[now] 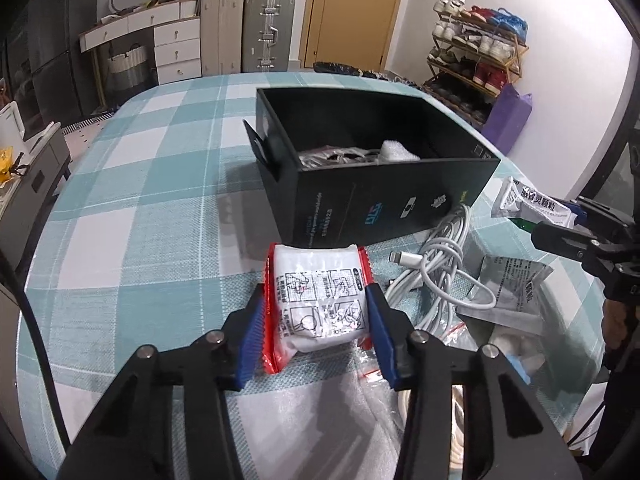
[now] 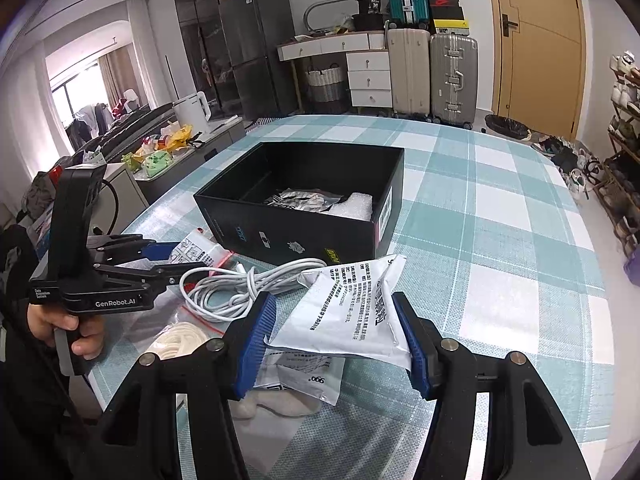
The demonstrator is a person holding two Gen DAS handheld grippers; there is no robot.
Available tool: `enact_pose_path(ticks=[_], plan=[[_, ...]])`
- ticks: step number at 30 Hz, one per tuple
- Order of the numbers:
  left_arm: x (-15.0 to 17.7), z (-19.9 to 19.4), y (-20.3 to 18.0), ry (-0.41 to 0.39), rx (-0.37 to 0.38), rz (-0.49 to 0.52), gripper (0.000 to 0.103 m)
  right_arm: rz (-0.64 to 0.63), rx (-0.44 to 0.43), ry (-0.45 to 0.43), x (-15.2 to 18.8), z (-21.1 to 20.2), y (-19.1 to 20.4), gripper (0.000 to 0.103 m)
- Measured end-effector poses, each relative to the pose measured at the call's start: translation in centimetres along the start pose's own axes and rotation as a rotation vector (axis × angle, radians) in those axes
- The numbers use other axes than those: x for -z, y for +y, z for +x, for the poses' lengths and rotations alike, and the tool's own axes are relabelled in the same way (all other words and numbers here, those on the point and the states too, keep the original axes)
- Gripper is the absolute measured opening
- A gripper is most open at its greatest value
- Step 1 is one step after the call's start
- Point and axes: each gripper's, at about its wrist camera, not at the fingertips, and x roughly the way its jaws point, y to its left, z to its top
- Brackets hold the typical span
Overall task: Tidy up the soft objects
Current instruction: 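Carry the red-edged packet into the box while the right tool carries the sachet there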
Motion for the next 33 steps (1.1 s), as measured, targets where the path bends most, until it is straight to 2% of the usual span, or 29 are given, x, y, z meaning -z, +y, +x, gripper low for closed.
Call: enact_pose_path(ticks=[16,33], plan=[[-1.4,-6.2,0.5,-0.181,-0.017,-0.032,0.046,-0.016,-0.028,-0.099,-0.9,-2.8,1.2,0.059],[-4.3,-6.6,-0.7,-0.232,-0.015,-0.013,0.047,0.017,-0.051,-0.209,-2.7,-4.4,1.3,0.059]])
